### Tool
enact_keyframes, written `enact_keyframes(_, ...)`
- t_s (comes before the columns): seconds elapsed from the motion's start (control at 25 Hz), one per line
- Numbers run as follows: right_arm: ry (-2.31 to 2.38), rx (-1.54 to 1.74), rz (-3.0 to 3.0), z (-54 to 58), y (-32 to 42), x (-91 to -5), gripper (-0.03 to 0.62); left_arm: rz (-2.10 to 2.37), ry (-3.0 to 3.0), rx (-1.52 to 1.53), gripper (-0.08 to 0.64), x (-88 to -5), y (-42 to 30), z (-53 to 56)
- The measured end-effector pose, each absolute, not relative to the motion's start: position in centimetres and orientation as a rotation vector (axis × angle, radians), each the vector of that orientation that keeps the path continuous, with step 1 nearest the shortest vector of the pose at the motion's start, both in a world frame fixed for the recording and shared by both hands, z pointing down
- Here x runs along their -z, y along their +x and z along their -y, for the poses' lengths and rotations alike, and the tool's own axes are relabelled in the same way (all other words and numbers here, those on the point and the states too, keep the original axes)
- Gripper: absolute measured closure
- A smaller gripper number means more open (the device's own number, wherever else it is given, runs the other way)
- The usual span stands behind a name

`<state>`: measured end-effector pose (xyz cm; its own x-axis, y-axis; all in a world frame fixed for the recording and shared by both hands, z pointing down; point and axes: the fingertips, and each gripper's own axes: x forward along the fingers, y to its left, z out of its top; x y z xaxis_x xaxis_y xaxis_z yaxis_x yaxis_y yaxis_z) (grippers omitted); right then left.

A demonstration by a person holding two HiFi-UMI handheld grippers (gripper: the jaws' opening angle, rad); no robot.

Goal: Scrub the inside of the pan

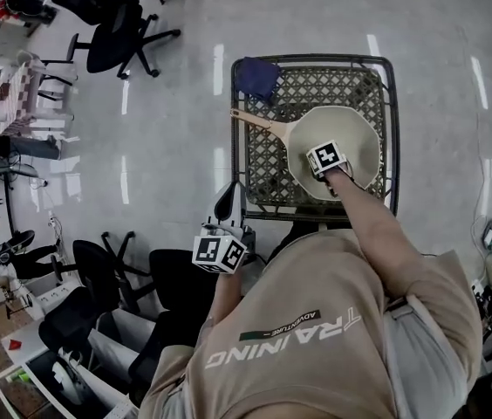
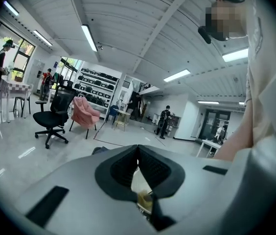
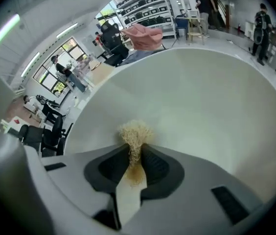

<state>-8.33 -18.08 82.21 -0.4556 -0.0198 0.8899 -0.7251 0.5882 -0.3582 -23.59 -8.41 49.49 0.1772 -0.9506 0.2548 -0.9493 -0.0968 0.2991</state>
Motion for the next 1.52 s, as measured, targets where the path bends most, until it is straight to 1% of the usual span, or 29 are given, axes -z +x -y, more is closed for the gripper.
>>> enact_keyframes(0.08, 0.573, -0.890, 1.862, 17.6, -9.3, -83.5, 0.503, 1.803, 2.054, -0.008, 0.541, -49.7, -24.2, 8.1)
enact_keyframes(0.16, 0.588, -0.844, 1.836, 18.0, -8.6, -84.5, 0.503, 1.812, 2.043, -0.019, 0.541, -50.1, -24.7, 7.6)
enact_keyframes(0.36, 0.761, -0.760, 1.704, 20.7, -2.2, -84.7, 0.503, 1.819, 2.038, -0.015, 0.541, -50.7, -25.1, 7.0)
enact_keyframes(0.6, 0.756, -0.676, 1.614, 22.5, 3.1, -85.1, 0.506, 1.785, 2.060, 0.037, 0.541, -50.3, -24.4, 7.8)
enact_keyframes(0.68, 0.750, -0.640, 1.587, 22.7, 3.2, -85.0, 0.506, 1.786, 2.070, 0.046, 0.541, -50.3, -24.4, 8.0)
enact_keyframes(0.84, 0.703, -0.700, 1.617, 20.6, 1.5, -82.8, 0.506, 1.798, 2.067, 0.095, 0.541, -49.9, -24.3, 7.8)
enact_keyframes(1.04, 0.494, -0.861, 1.753, 16.0, -5.3, -81.8, 0.506, 1.813, 2.067, 0.128, 0.541, -48.7, -24.2, 7.8)
enact_keyframes(1.2, 0.450, -0.885, 1.767, 14.1, -7.6, -82.8, 0.506, 1.838, 2.034, 0.128, 0.541, -49.0, -24.5, 6.5)
enact_keyframes(1.32, 0.456, -0.834, 1.705, 14.0, -6.2, -84.5, 0.506, 1.850, 2.014, 0.120, 0.541, -49.5, -25.1, 5.5)
enact_keyframes(1.52, 0.537, -0.753, 1.520, 15.5, -0.6, -85.6, 0.506, 1.864, 1.984, 0.115, 0.541, -50.7, -26.4, 4.4)
